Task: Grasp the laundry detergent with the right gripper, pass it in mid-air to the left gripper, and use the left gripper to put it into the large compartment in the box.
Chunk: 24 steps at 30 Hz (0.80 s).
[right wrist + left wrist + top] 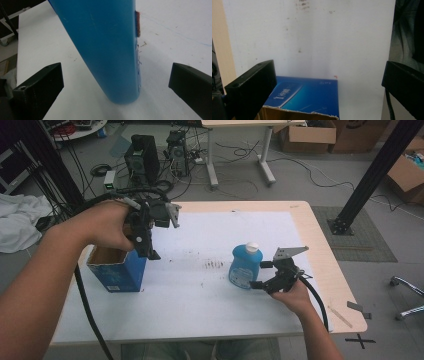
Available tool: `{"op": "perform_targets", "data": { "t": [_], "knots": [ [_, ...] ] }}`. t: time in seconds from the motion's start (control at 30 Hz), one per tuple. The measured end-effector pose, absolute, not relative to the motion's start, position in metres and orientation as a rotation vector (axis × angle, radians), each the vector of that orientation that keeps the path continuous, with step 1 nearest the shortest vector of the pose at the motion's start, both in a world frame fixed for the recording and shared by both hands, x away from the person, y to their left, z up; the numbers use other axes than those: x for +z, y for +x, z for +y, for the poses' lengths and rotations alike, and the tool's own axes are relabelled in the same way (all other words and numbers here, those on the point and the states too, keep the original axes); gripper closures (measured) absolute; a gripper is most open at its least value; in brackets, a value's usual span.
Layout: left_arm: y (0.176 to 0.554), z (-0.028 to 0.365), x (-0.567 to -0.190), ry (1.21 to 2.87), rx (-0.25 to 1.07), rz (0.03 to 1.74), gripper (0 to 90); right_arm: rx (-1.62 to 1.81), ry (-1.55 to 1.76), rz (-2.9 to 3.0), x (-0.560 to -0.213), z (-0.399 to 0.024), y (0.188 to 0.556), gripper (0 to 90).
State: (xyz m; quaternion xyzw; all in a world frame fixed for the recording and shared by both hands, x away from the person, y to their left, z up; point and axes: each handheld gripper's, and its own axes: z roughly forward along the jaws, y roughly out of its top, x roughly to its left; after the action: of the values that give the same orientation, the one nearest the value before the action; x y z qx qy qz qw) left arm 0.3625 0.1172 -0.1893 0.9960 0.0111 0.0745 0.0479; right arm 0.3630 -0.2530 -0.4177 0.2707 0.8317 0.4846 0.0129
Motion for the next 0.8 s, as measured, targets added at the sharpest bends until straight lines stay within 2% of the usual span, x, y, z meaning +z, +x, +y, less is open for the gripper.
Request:
{"op": "perform_targets", "data": {
  "t": [0.8],
  "knots": [
    [0.359,0.116,-0.184,3.017,0.267,0.005,0.1,1.629,0.831,2.448,-0.436,-0.231,0.368,0.0]
  ]
}}
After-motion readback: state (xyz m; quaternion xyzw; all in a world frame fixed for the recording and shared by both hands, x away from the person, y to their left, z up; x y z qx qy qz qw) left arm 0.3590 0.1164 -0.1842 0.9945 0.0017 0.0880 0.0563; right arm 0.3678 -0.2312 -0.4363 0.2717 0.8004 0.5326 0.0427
